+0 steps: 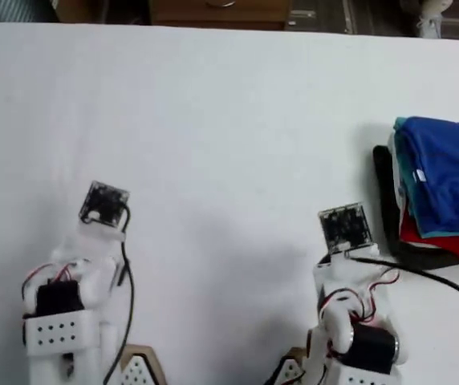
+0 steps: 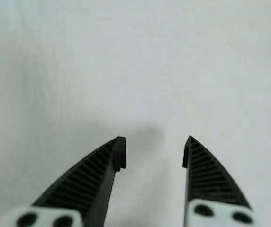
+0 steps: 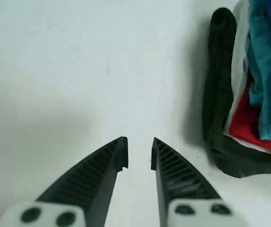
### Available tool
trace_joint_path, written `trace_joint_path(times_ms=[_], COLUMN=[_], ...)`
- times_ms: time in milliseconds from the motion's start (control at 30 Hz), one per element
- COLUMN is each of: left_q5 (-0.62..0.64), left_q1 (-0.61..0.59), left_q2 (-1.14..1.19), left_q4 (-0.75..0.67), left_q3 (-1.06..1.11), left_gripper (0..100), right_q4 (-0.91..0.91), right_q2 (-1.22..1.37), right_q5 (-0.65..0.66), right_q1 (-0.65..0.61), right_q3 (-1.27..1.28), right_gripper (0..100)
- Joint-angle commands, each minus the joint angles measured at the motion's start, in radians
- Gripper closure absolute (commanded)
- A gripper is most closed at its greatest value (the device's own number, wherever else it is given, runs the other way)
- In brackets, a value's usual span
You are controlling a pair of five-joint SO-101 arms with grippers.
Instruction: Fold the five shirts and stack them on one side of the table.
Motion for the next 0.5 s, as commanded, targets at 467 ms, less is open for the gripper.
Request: trace_joint_path(times_ms=[467], left_q5=[0.104], left_q1=[0.028], left_q2=[-0.011], left_q4=[-0.157], left_q3=[0.179], left_gripper=[78], right_q4=[-0.122], right_q2=[-0.01], right_q5=[-0.176], right_q1=[-0.001], right_q3=[0.301], right_gripper=[91.0])
